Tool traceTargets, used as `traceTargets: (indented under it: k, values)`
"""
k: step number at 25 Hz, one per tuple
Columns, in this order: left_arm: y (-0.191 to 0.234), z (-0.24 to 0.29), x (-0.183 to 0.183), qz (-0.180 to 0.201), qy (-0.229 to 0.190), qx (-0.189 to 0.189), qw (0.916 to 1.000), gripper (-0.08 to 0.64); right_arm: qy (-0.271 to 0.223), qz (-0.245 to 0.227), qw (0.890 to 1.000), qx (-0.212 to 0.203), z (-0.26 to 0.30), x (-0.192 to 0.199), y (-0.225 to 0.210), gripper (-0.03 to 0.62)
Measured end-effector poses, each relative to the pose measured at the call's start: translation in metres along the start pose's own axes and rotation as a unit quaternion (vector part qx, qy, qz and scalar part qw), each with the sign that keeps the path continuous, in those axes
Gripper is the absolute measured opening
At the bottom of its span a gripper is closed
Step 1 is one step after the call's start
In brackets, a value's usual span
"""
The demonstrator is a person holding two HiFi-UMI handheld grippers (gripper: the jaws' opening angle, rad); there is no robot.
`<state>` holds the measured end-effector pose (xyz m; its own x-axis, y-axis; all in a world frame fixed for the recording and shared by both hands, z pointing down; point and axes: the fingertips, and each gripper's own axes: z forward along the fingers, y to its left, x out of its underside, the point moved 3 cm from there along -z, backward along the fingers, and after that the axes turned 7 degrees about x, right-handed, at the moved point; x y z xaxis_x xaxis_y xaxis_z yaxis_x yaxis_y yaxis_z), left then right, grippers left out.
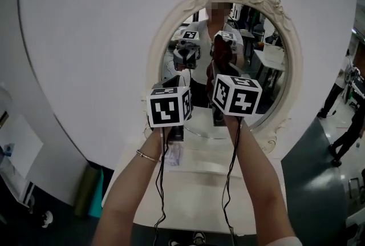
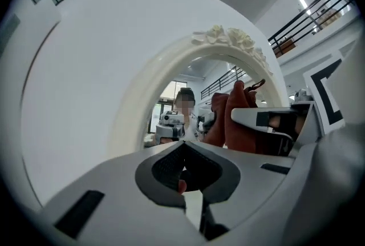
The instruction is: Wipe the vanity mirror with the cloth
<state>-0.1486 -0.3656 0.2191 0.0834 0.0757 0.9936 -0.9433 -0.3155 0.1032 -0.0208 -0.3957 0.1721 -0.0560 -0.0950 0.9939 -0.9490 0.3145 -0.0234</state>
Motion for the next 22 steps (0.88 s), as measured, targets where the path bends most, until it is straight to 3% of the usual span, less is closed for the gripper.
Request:
traceTargets:
  k: [6, 11, 17, 22]
  values:
    - [0.083, -0.04, 0.002, -0.008, 0.0, -0.068, 0.9977, 0.003, -0.003, 0.001, 0.999, -0.053, 0.033, 0.004, 0.085, 0.061]
    - [0.121, -0.061, 0.005, -0.015, 0.001, -0.1, 0.9949, 0.003, -0.011, 0.002, 0.998, -0.066, 0.048, 0.002, 0.119, 0.061]
    - [0.118, -0.059, 0.006, -0.019, -0.001, -0.1, 0.9948, 0.003, -0.008, 0.013, 0.996, -0.089, 0.046, 0.003, 0.13, 0.061]
    - [0.078, -0.033, 0.008, -0.016, 0.004, -0.064, 0.9978, 0.003, -0.029, 0.013, 0.997, -0.066, 0.019, -0.008, 0.082, 0.061]
